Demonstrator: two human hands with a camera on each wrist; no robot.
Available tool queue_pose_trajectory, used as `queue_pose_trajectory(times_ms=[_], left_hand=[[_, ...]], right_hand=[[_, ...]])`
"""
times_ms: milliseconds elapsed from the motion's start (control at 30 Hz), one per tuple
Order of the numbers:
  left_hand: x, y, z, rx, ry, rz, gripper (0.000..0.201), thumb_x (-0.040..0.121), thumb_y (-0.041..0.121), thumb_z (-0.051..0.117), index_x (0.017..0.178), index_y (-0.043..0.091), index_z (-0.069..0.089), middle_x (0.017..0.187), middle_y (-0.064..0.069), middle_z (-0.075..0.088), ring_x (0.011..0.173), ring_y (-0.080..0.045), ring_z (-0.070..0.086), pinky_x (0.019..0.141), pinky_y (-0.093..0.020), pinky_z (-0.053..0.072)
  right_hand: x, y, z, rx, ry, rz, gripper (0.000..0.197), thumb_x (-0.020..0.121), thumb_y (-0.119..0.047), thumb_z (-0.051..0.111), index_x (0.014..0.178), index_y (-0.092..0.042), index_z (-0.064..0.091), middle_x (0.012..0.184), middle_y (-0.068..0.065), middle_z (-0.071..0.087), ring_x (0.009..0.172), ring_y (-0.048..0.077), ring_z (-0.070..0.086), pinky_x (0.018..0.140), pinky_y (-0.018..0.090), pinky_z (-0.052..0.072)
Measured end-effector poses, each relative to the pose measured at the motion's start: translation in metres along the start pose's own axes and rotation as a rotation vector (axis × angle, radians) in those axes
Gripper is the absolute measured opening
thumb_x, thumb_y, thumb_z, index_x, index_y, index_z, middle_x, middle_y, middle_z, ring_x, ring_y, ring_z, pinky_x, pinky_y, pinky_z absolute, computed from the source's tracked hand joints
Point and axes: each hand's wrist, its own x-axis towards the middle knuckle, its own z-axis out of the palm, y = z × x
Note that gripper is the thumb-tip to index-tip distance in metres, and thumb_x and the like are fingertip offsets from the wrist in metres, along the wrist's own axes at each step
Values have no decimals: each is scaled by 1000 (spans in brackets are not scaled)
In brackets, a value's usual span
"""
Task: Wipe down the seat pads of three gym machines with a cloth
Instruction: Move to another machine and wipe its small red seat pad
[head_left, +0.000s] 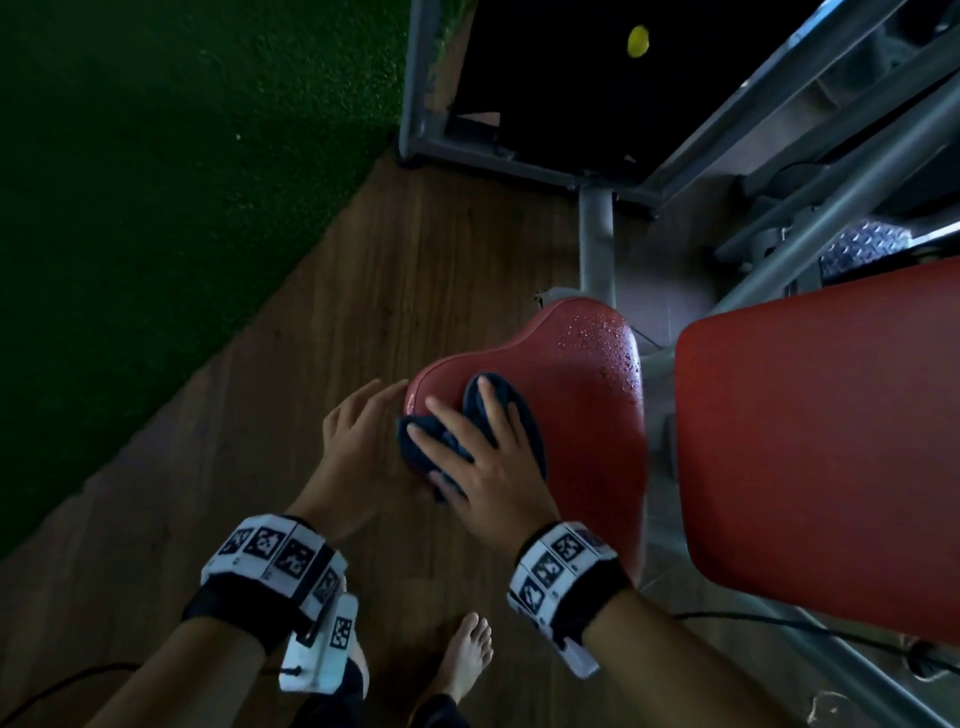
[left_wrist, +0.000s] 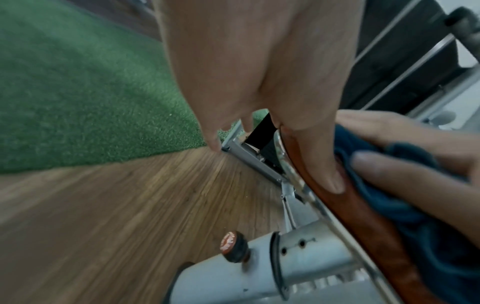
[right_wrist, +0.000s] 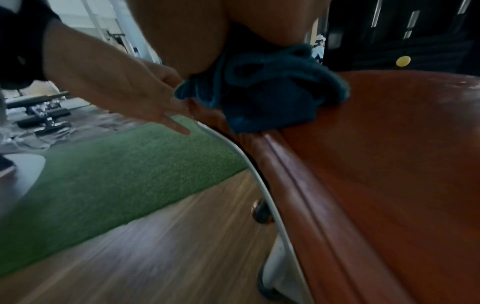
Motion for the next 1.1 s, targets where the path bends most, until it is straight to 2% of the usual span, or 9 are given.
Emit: queue_pose_trajectory(times_ms=[167,233,333,533,667,767,867,1000,1100], left_hand=[[-15,10,-11,21,62,46,90,64,44,80,141,34,36,141,2,41,137,-26,28,107,-51,26],[-17,13,-13,-30,49,0,81,74,24,81,137,40,32,139,9,34,135,-20,23,107,-45,24],[-19,10,-8,29,82,3,72,81,23,75,137,44,34,144,6,39,135,-19,28,104,-34,26],[-25,18,1,-47,122,-47,46,87,10,66,131,21,55,123,6,57,120,-14,52,95,-30,40],[-43,34,1,-539,130,-137,36,90,23,58,124,33,59,124,2,63,118,-16,59,93,-30,48],[-49,34,2,-651,156,-216,38,92,-1,54,128,11,55,118,-4,65,106,-9,65,81,-17,51],[-48,34,-1,-749,179,-348,36,95,4,51,129,13,52,120,-7,64,103,-15,64,75,-22,51],[-45,41,-4,-746,172,-417,28,99,16,47,125,27,50,123,-9,60,101,-18,61,78,-30,47],[-31,52,-3,-620,174,-347,34,98,28,51,131,21,48,128,-6,57,108,-16,58,78,-29,47]], right_hand=[[-55,14,16,-12,0,96,54,97,-36,49,148,-36,31,159,4,21,144,47,7,107,62,30],[-73,22,16,54,11,248,52,98,-41,43,148,-38,29,160,4,15,145,45,3,107,59,32],[-72,33,11,184,47,439,51,99,-47,35,149,-38,28,162,4,7,146,40,-3,111,59,27],[11,48,-3,240,69,771,51,98,-49,35,148,-38,28,161,3,4,145,43,-3,114,60,13],[51,33,-14,216,54,540,46,96,-47,37,141,-40,39,159,-2,14,144,42,-1,111,62,14],[53,14,-17,132,59,251,43,93,-47,45,135,-38,50,151,-4,33,143,39,10,106,60,24],[38,8,-8,115,73,86,43,93,-45,49,135,-38,51,150,-3,37,144,37,12,108,60,24],[4,14,4,142,125,93,48,94,-46,49,141,-38,44,153,5,32,145,41,9,108,60,26],[-26,19,14,188,150,224,53,93,-46,51,144,-37,39,156,10,27,144,45,8,110,60,27]])
